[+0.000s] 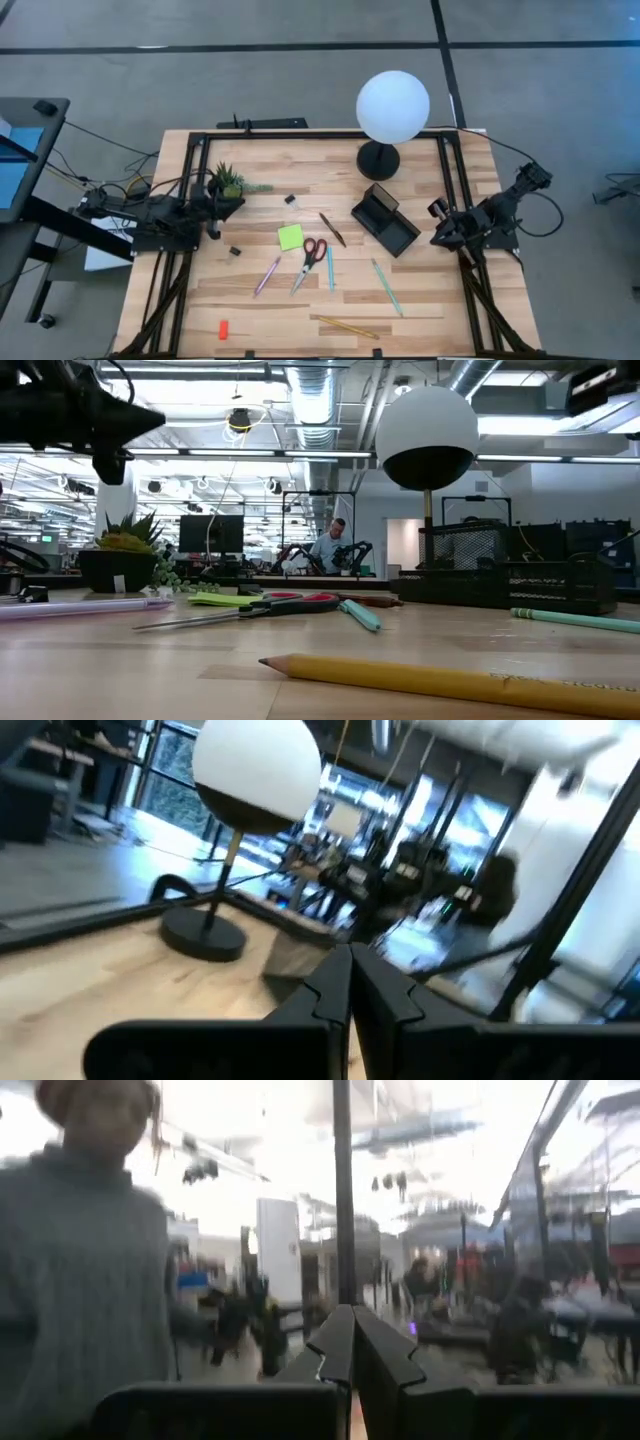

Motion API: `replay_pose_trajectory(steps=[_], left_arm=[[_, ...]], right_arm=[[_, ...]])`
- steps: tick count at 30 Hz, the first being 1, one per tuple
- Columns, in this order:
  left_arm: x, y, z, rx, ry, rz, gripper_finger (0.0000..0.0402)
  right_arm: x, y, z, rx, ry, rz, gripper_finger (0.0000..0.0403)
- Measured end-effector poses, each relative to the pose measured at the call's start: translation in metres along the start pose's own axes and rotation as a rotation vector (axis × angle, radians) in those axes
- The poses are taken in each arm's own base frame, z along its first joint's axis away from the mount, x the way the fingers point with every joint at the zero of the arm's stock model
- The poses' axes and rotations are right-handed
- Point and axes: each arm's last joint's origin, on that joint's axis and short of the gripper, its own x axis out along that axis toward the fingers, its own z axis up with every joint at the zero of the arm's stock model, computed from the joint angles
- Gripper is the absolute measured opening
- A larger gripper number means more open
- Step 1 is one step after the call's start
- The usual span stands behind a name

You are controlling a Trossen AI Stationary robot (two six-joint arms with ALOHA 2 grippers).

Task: Pick and place office supplies into organizer
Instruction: Put the yellow pencil into the black desk organizer

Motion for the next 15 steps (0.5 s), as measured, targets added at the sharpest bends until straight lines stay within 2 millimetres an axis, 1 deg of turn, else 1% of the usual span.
replay_pose_trajectory(steps=[2,4,6,9,12,15], left_arm=[[0.0,-0.002,0.006,-0.095,-0.056,-0.024,0.0],[0.0,-0.005,0.013,-0.146,-0.117,-0.052,0.0],[0.001,-0.009,0.021,-0.132,-0.136,-0.059,0.0],[0.007,-0.018,0.039,-0.119,-0.137,-0.041,0.0005],[0.02,-0.032,0.055,-0.097,-0.094,-0.036,0.0014],[0.042,-0.053,0.07,-0.068,-0.02,-0.063,0.0021]], right_arm=[[0.0,0.0,0.006,0.021,-0.061,-0.004,0.0001],[-0.001,-0.001,0.014,0.033,-0.141,-0.009,0.0001],[-0.001,-0.001,0.018,0.047,-0.173,-0.01,0.0001],[-0.001,-0.002,0.024,0.048,-0.201,-0.012,0.0001],[-0.002,-0.003,0.027,0.002,-0.226,-0.042,0.0001],[-0.002,-0.003,0.028,-0.002,-0.238,-0.05,0.0001]])
